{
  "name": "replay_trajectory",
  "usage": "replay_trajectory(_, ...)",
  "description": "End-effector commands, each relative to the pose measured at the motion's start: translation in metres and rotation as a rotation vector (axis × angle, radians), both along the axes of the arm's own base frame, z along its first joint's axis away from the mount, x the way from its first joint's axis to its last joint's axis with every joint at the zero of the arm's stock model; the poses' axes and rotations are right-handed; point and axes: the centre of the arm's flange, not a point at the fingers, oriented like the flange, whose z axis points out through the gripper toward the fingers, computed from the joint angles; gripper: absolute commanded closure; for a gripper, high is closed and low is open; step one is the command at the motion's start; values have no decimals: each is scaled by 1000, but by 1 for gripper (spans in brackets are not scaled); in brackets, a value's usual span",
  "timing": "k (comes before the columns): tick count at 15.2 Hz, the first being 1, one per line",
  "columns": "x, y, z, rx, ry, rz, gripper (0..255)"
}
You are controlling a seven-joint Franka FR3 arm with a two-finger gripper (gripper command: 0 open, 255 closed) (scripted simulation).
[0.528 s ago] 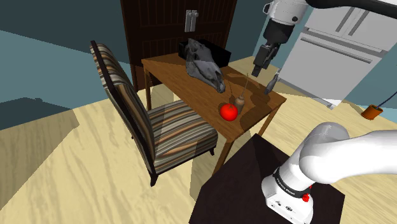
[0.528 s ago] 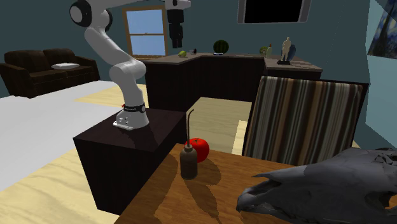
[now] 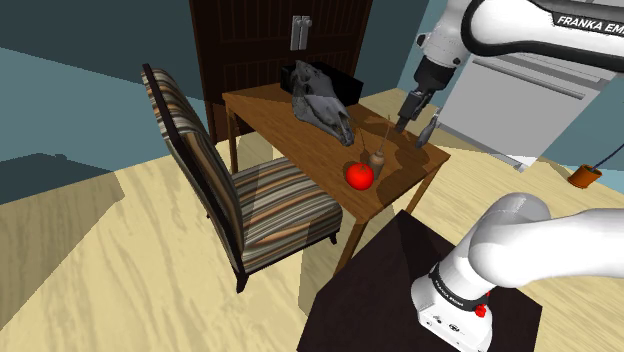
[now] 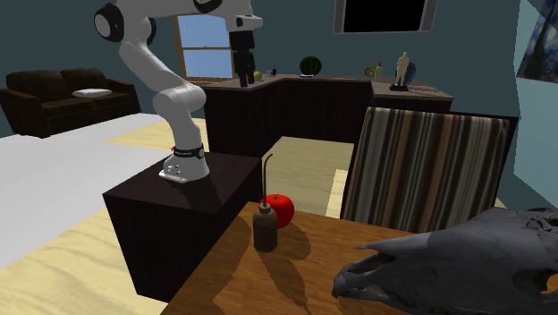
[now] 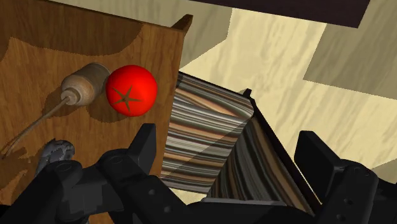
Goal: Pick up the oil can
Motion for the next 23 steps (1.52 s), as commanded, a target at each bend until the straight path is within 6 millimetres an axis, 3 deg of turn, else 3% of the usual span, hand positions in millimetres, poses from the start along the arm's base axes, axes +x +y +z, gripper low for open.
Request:
replay_trajectory(1,4,-19,-15,2,-26,0,0)
replay_trajectory(23,55,-232,-206,32,-278,-12,0)
